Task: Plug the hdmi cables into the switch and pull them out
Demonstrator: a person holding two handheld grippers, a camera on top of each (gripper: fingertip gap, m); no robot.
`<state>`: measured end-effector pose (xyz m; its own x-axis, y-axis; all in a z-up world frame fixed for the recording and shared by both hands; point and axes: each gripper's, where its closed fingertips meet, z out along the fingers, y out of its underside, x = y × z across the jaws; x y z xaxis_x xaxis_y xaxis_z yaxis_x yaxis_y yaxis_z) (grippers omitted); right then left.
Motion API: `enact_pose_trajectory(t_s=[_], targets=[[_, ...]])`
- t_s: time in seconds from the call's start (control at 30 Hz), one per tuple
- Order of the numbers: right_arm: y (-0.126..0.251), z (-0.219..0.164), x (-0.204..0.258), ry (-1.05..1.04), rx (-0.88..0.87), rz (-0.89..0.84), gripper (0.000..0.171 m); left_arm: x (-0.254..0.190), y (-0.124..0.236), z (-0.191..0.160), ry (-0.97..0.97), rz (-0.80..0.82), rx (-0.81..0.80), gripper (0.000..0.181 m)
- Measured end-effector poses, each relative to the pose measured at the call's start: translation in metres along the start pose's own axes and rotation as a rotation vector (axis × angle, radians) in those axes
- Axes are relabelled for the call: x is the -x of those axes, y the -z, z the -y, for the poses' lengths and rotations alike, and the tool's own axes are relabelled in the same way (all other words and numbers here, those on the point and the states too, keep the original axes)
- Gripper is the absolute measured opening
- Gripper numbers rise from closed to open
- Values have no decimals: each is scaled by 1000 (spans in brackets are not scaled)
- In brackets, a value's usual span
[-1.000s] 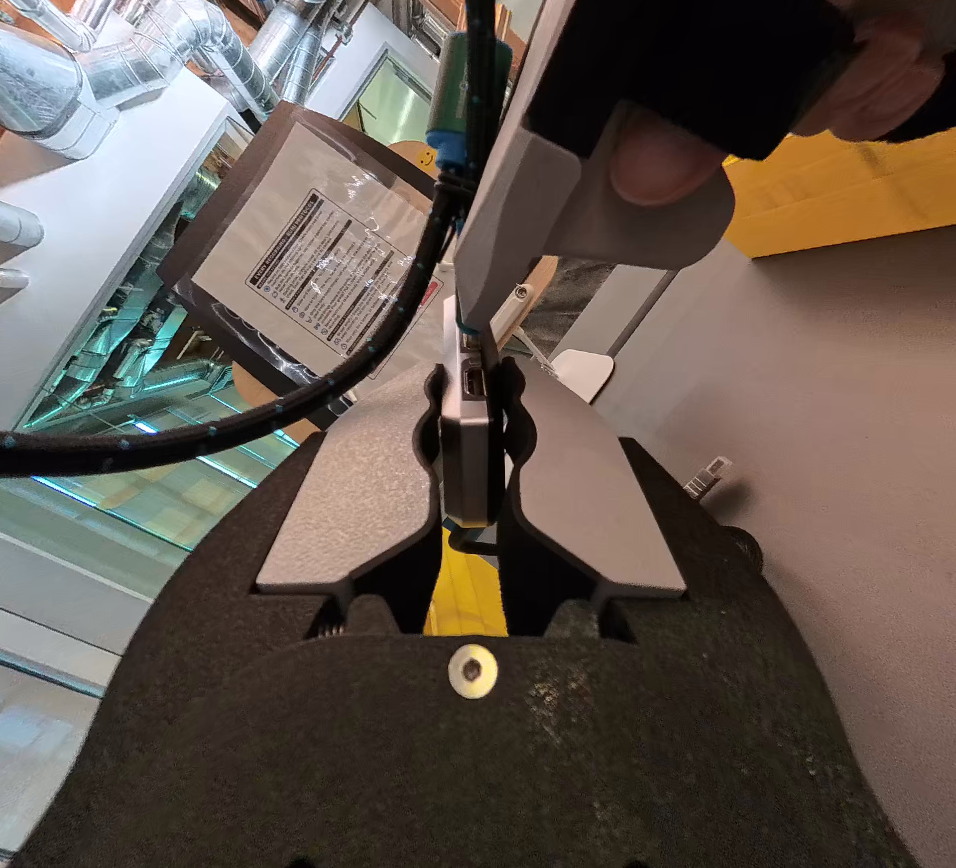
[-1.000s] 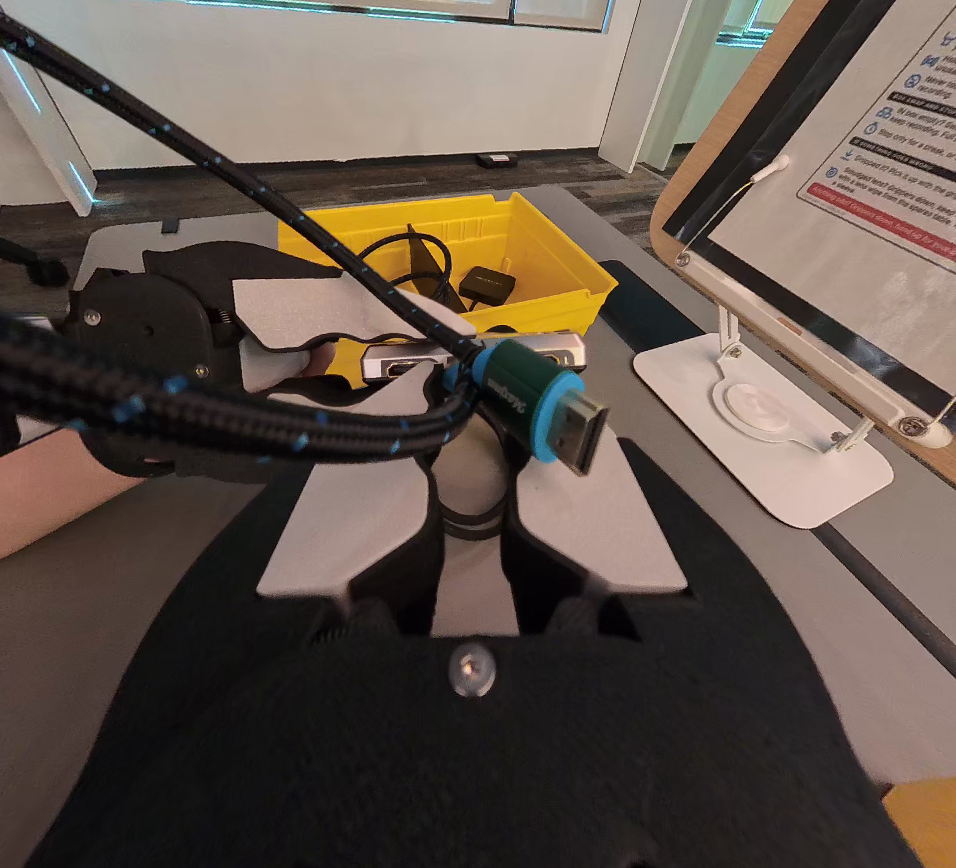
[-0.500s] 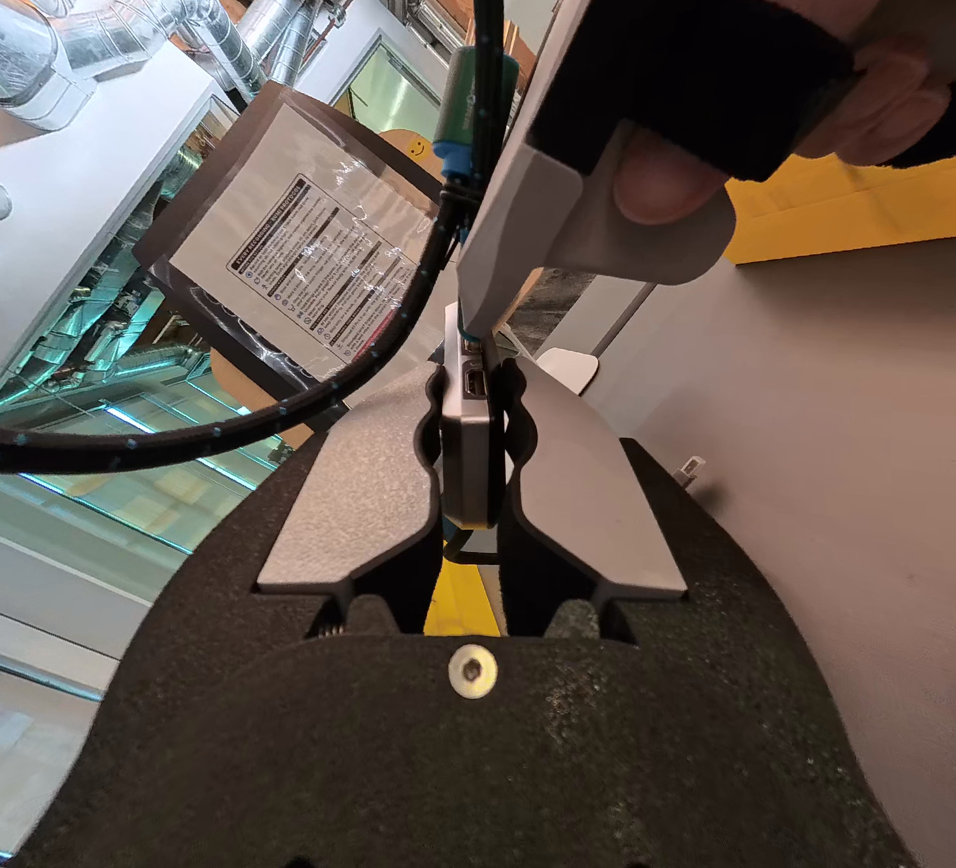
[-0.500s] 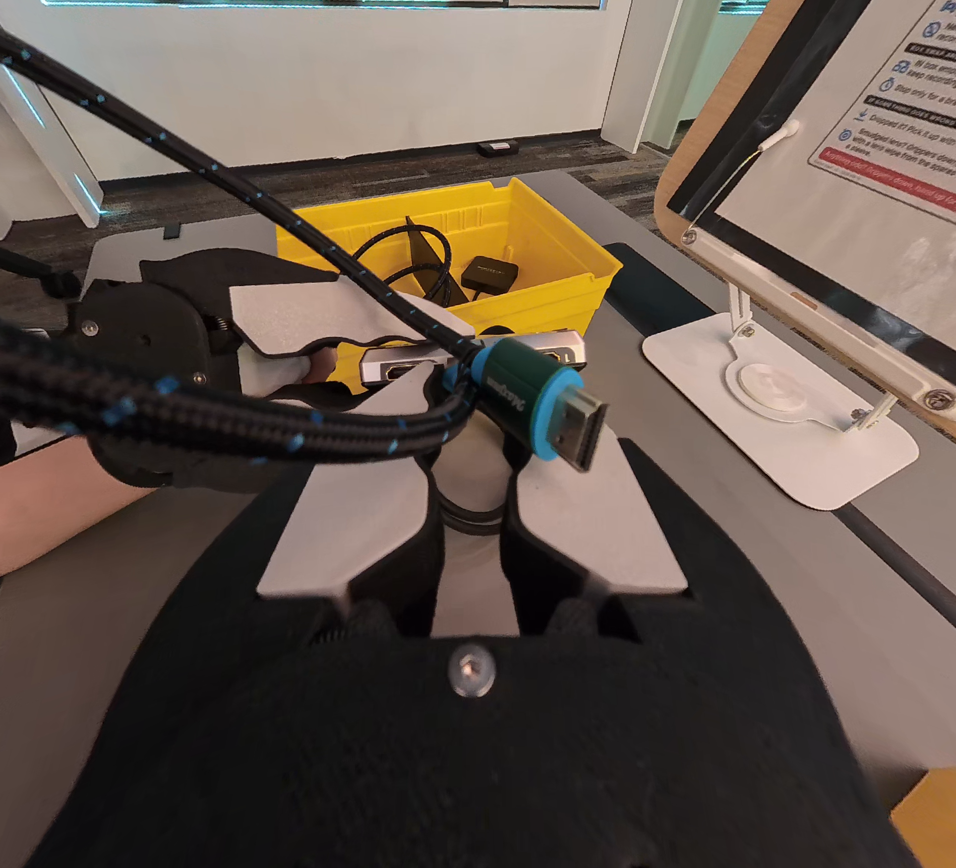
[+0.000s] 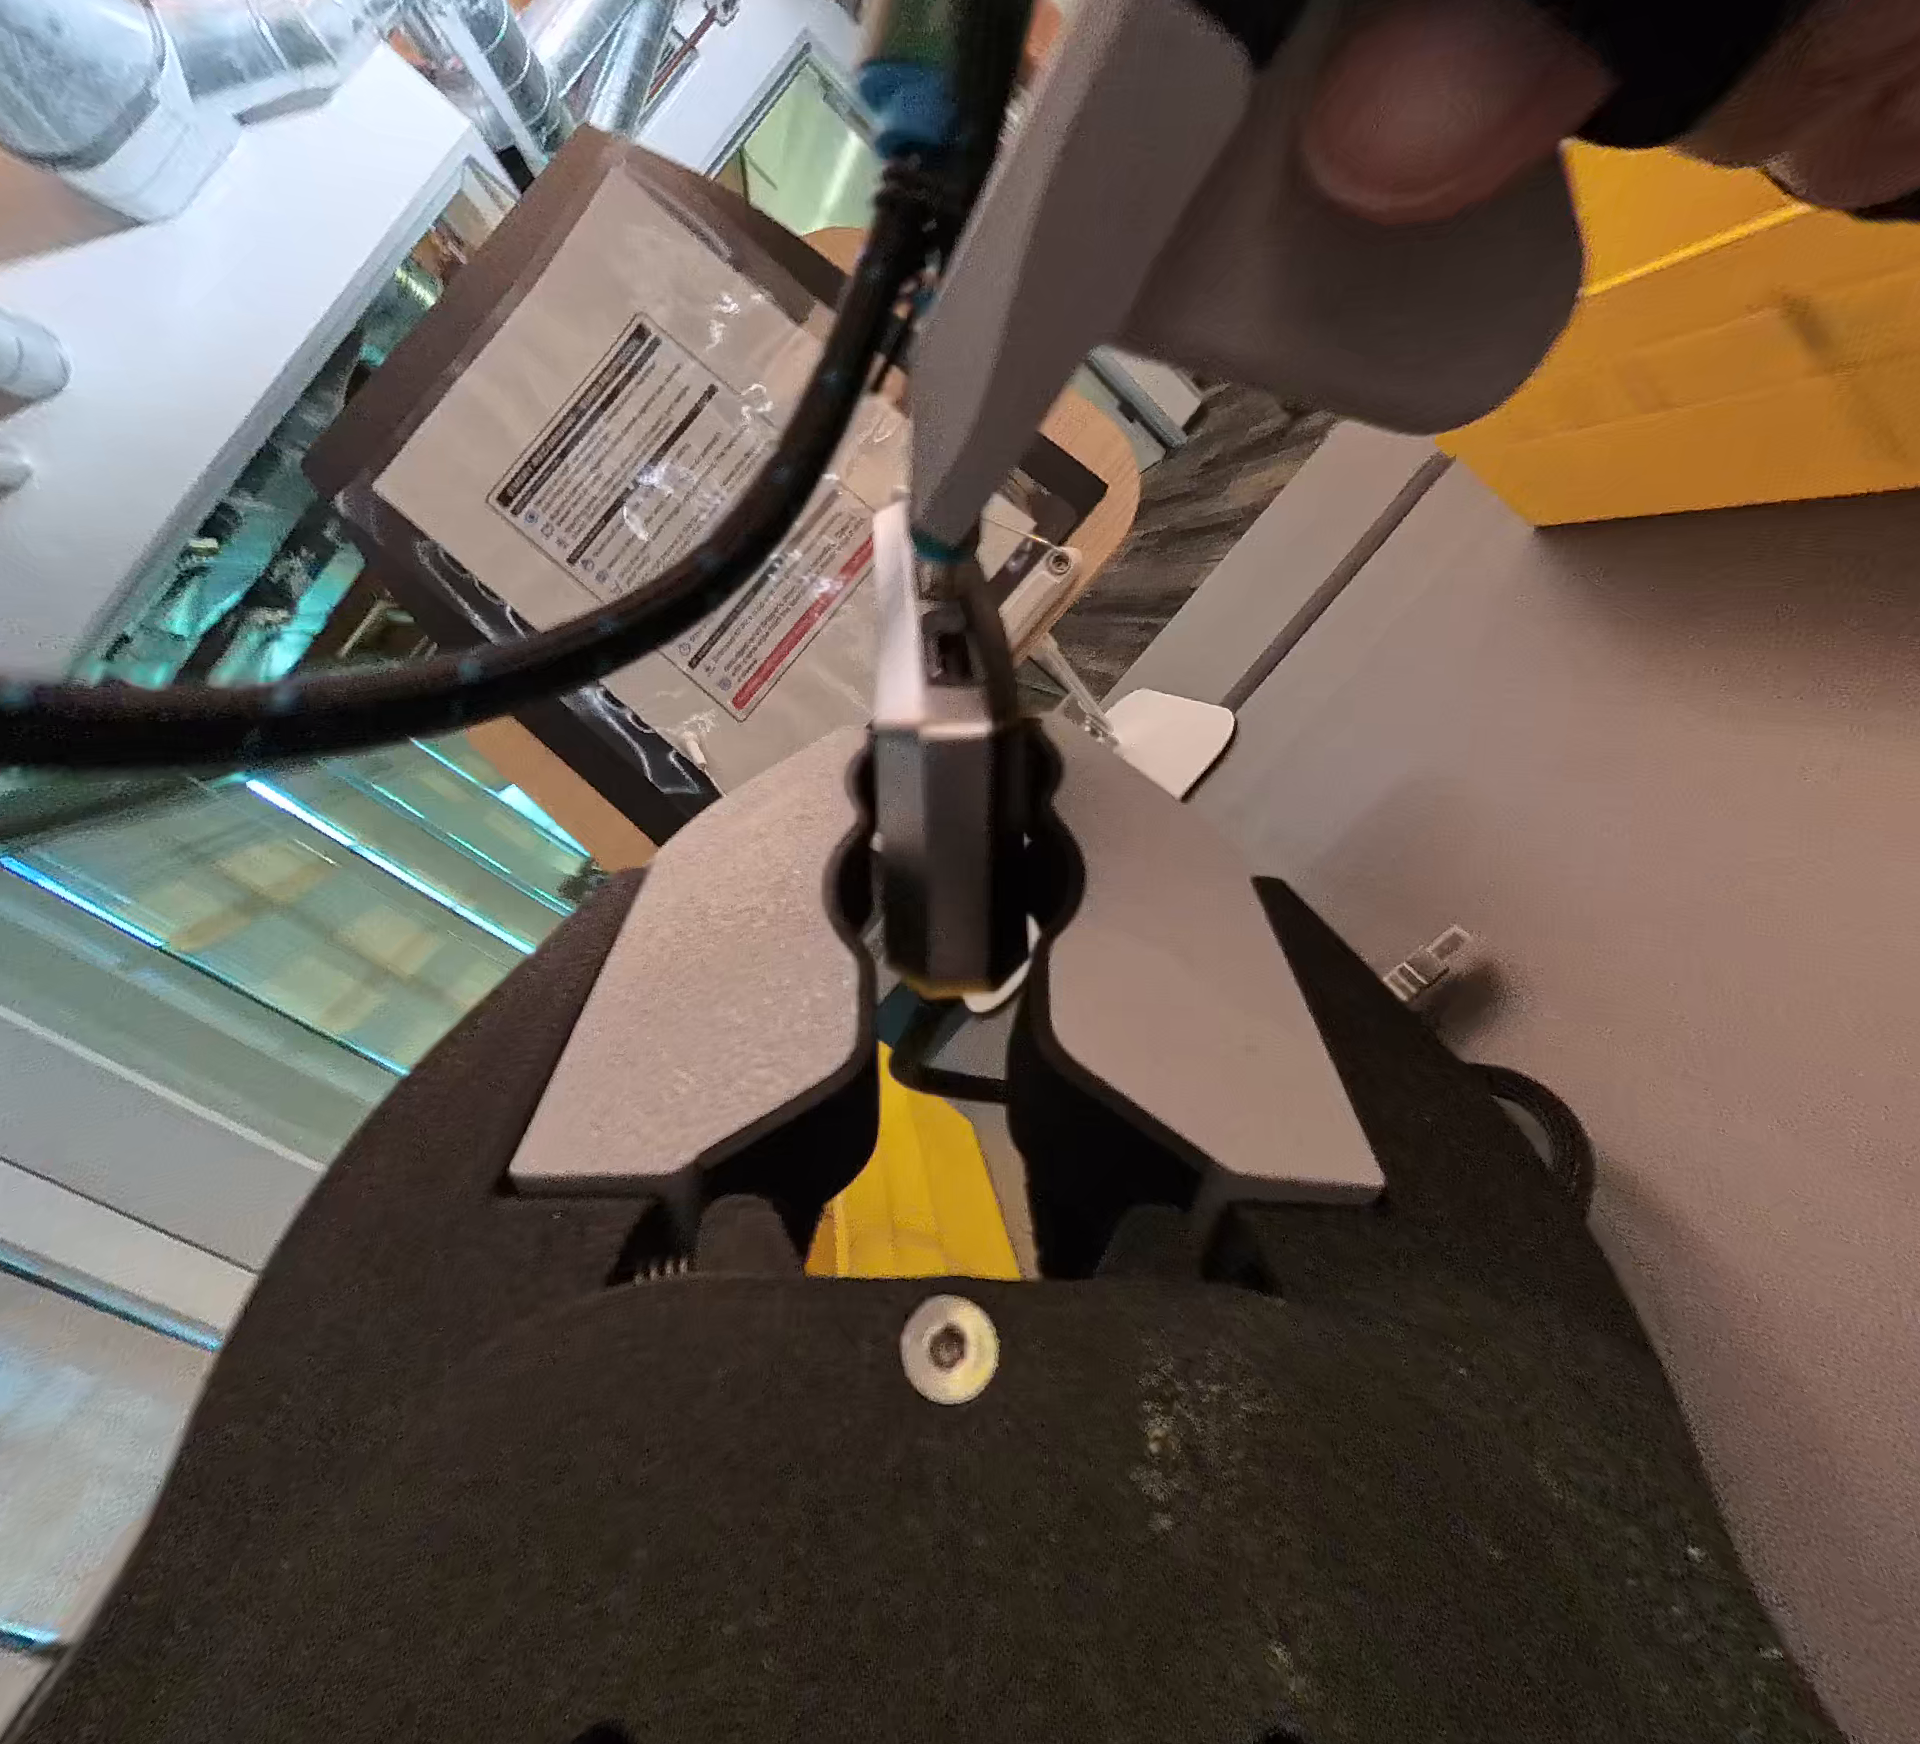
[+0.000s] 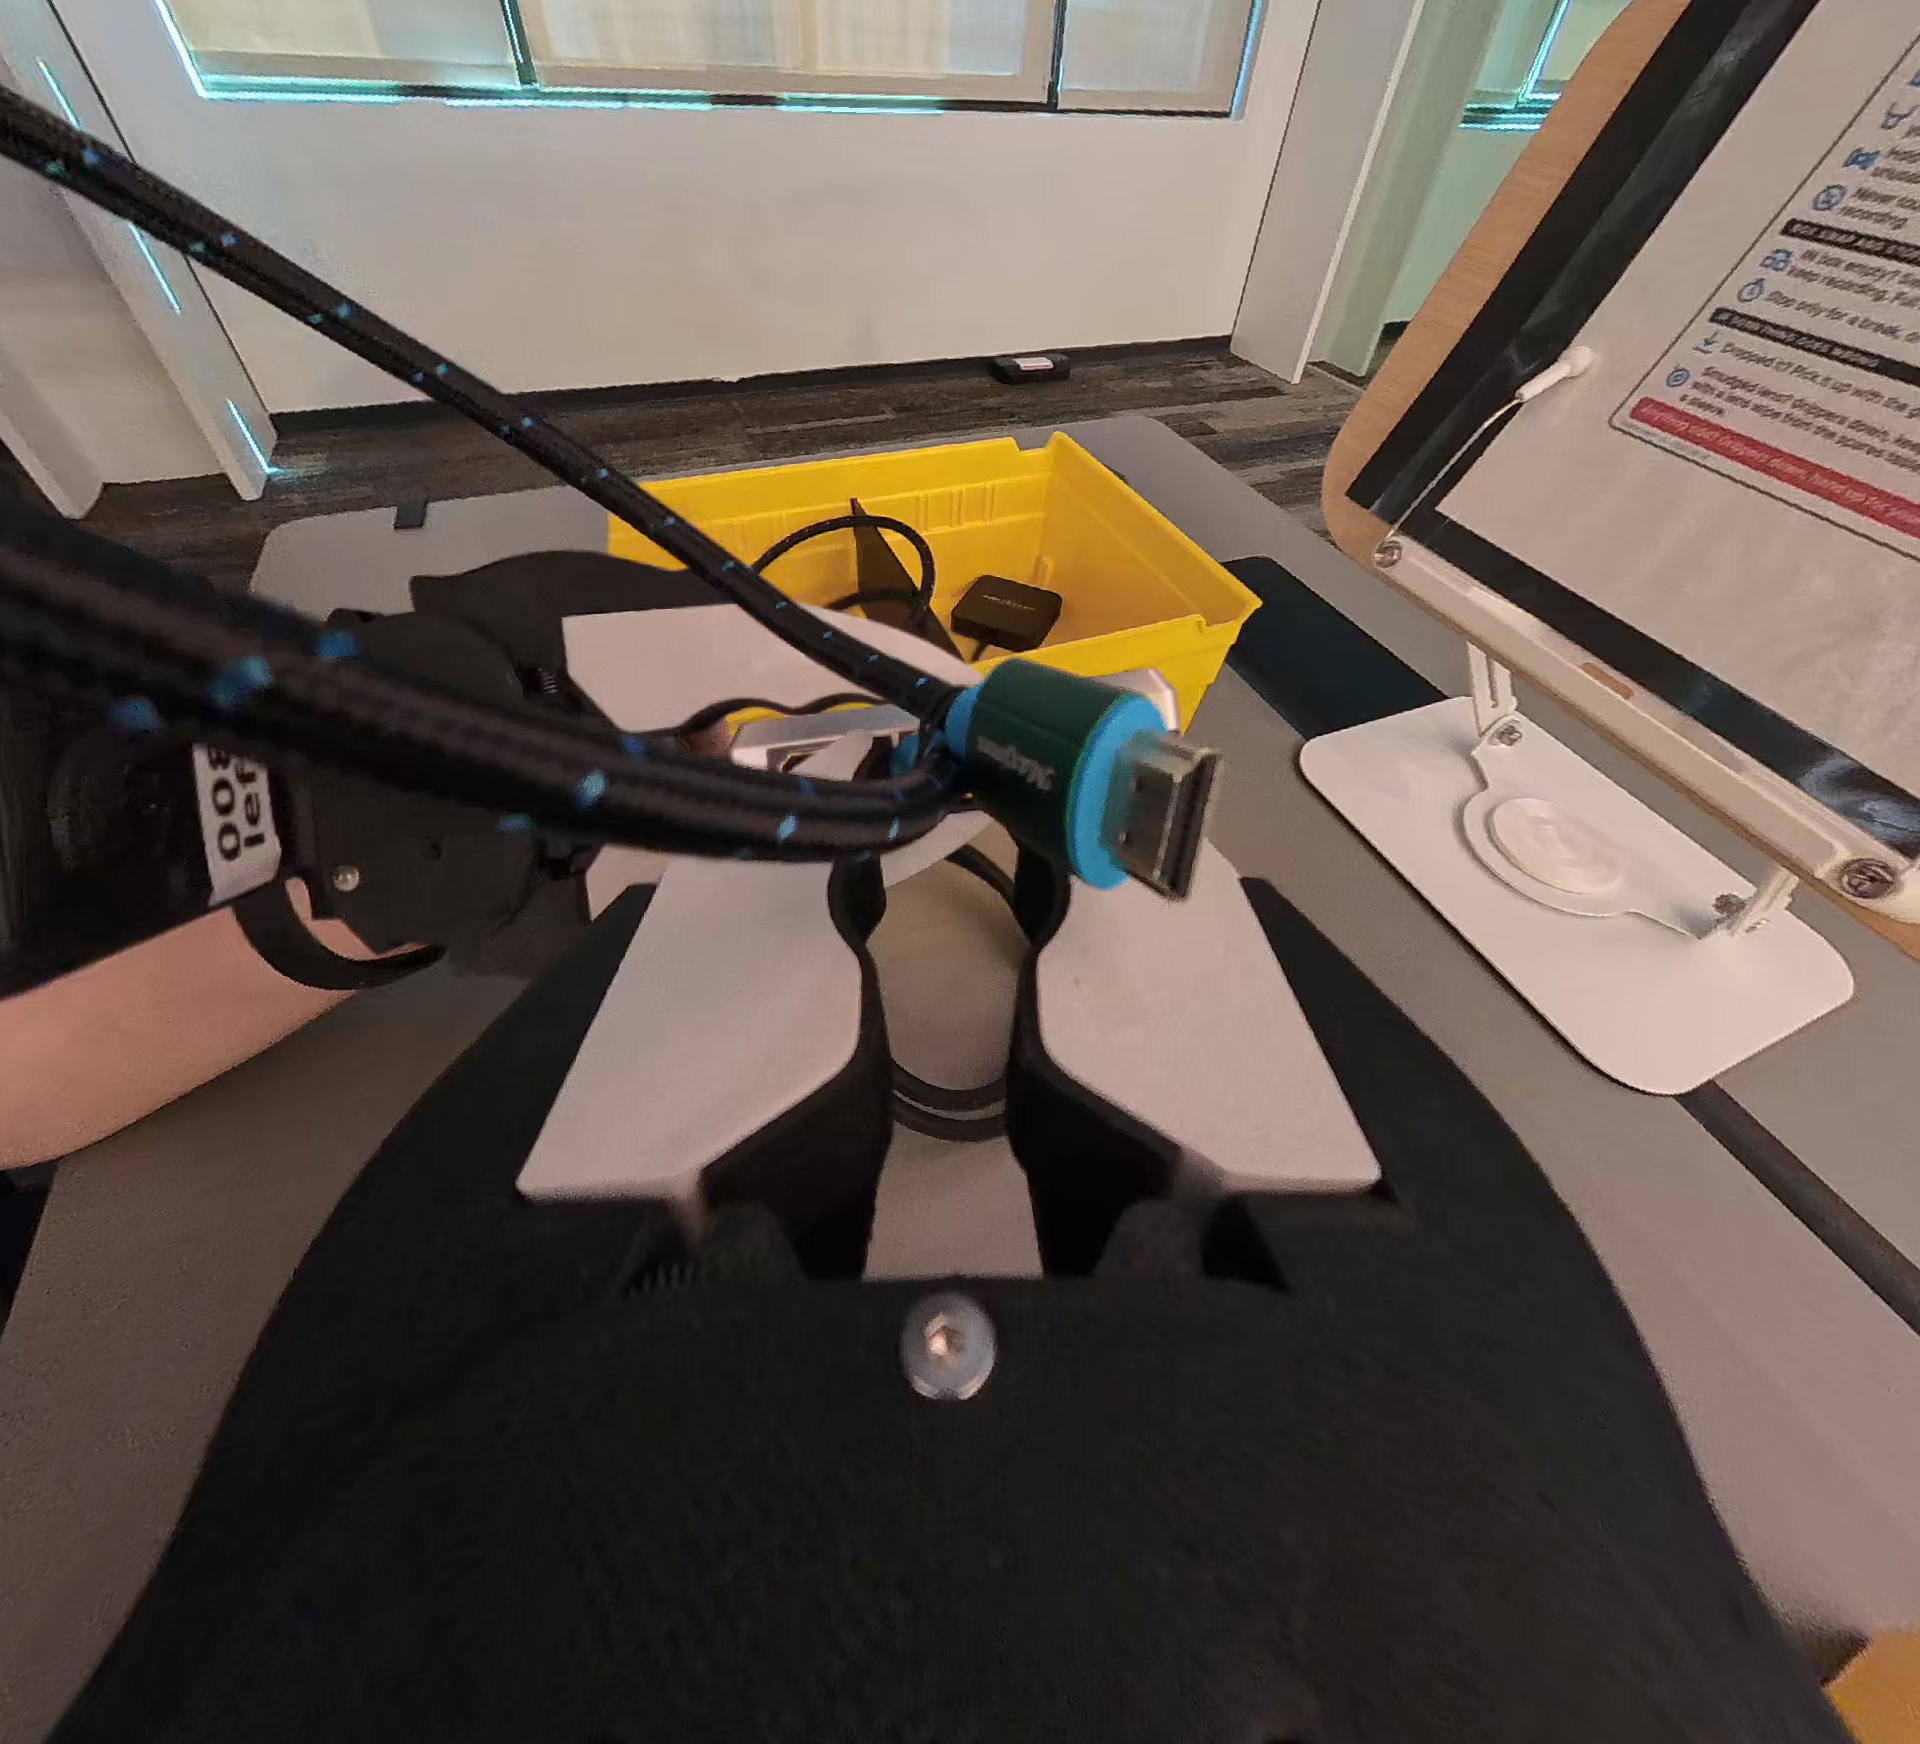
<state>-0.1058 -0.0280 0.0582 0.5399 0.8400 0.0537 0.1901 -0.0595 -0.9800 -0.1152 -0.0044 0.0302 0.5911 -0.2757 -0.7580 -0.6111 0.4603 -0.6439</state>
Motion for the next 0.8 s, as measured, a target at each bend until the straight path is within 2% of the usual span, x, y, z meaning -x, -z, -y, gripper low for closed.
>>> enact_pose_trajectory(t_s=[0.8], targets=[[4,4,10,3,-6,25,22,6,10,13,-27,32,-22,20]])
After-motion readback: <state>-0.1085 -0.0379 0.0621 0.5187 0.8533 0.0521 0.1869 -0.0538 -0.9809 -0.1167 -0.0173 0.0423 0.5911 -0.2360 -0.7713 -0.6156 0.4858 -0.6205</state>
